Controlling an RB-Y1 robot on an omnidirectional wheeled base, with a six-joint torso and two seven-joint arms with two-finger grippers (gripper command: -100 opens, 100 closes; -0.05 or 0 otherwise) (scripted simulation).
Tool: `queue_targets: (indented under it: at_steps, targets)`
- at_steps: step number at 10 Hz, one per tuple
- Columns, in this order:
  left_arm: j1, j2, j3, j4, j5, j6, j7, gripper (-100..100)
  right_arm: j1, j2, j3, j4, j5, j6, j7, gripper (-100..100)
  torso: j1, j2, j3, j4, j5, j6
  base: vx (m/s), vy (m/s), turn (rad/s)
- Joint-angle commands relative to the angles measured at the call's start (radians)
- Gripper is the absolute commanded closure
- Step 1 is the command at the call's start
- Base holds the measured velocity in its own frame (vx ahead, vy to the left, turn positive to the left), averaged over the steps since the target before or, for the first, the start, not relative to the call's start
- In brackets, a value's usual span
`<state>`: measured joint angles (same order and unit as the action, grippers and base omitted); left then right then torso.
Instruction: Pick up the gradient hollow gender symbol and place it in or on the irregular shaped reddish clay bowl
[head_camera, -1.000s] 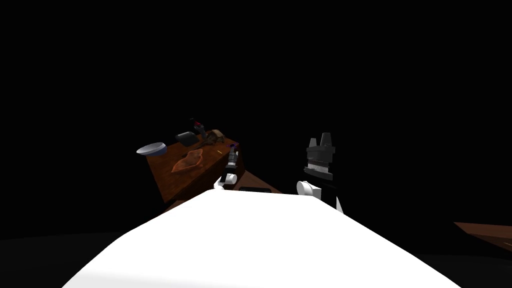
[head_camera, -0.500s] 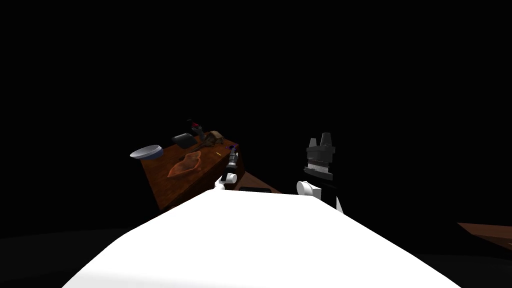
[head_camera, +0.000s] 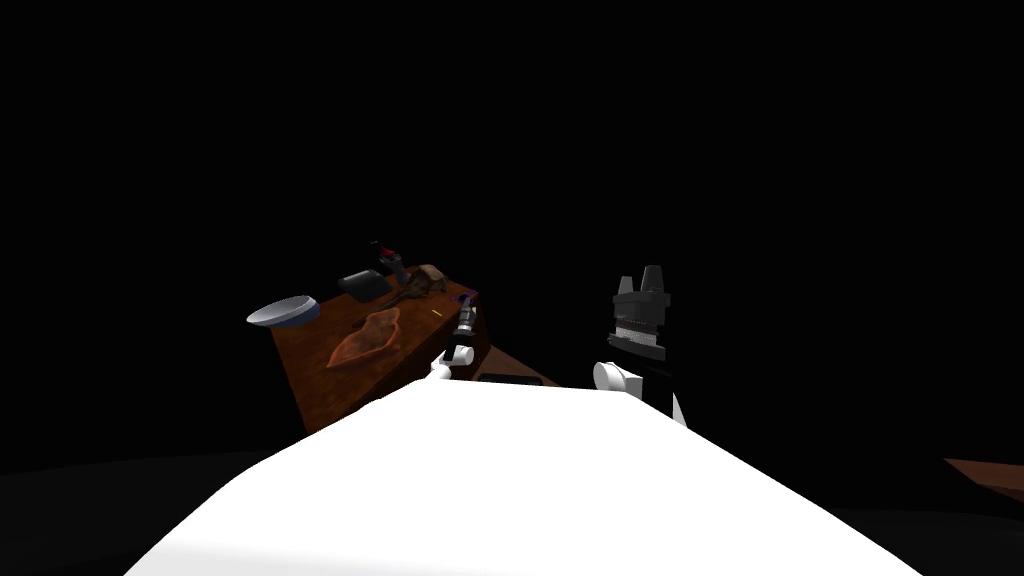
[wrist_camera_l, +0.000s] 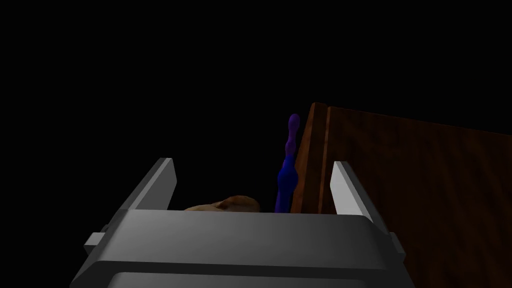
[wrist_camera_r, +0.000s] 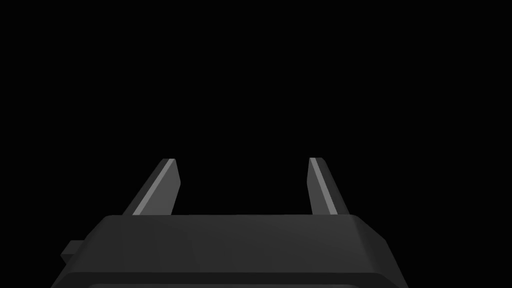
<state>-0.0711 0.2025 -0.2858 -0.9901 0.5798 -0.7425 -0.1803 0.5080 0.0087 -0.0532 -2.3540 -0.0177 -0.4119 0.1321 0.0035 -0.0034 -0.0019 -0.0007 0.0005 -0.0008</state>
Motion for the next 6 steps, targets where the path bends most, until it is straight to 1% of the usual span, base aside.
queue_targets:
  at_steps: [1,2,3,4,5,6]
  targets:
    - [-0.02,0.001,-0.002,0.036,0.012,0.004,-0.005,-100,0.0,0.0,0.0,0.0,0.0,0.0,0.0,0,0.0,0.0,0.0,0.0,0.0,0.0,0.059,0.043,-0.022]
    - [-0.029,0.001,-0.003,0.053,0.017,0.005,-0.007,-100,0.0,0.0,0.0,0.0,0.0,0.0,0.0,0,0.0,0.0,0.0,0.0,0.0,0.0,0.049,0.057,-0.017]
    - [-0.021,0.0,-0.002,0.04,0.013,0.004,-0.007,-100,0.0,0.0,0.0,0.0,0.0,0.0,0.0,0,0.0,0.0,0.0,0.0,0.0,0.0,0.019,0.029,-0.005]
    - [-0.022,0.0,-0.002,0.041,0.014,0.004,-0.007,0,0.0,0.0,0.0,0.0,0.0,0.0,0.0,0,-0.001,0.002,0.001,0.0,0.0,0.0,0.004,0.005,0.0]
    - [-0.048,-0.001,0.001,0.036,0.012,0.035,-0.01,-100,0.0,0.0,0.0,0.0,0.0,0.0,0.0,0,-0.003,0.003,0.002,0.001,-0.001,0.0,0.052,-0.001,0.123]
    - [-0.054,-0.001,0.002,0.034,0.011,0.043,-0.011,-100,0.0,0.0,0.0,0.0,0.0,0.0,0.0,0,-0.003,0.001,0.001,0.0,-0.001,0.0,0.089,0.004,0.073]
